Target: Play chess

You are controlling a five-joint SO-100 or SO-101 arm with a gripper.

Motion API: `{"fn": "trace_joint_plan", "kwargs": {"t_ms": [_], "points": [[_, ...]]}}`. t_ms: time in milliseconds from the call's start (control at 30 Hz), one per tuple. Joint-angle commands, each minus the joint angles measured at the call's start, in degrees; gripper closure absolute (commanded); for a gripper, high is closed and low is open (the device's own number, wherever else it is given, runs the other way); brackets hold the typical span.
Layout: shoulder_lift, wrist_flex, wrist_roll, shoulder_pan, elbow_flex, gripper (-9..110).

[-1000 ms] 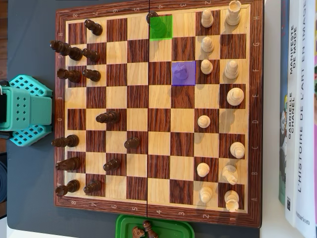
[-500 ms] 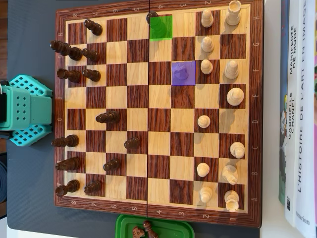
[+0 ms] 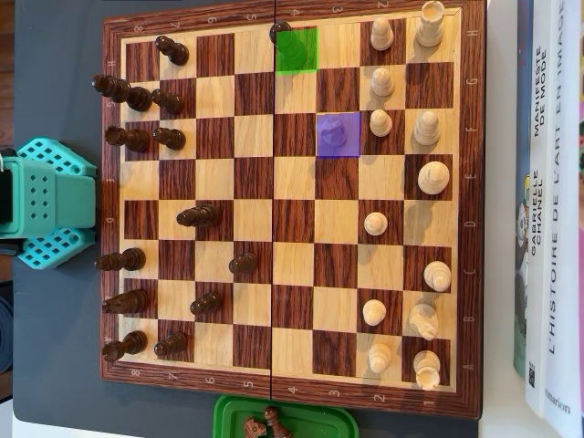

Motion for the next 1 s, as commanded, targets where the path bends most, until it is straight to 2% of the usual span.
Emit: {"fn": "trace_joint_plan", "kwargs": {"t_ms": [0, 200, 400, 600, 967], "points": [[0.1, 14.5, -0.3, -0.9, -6.2, 86], [-2.2, 38.5, -0.1, -2.5, -14.3, 86], [-12.7, 52.6, 0.4, -6.5, -22.6, 86], [-22.2, 58.8, 0.4, -11.6, -28.9, 86], [-40.9, 59.2, 0.4, -20.1, -35.0, 86]]}}
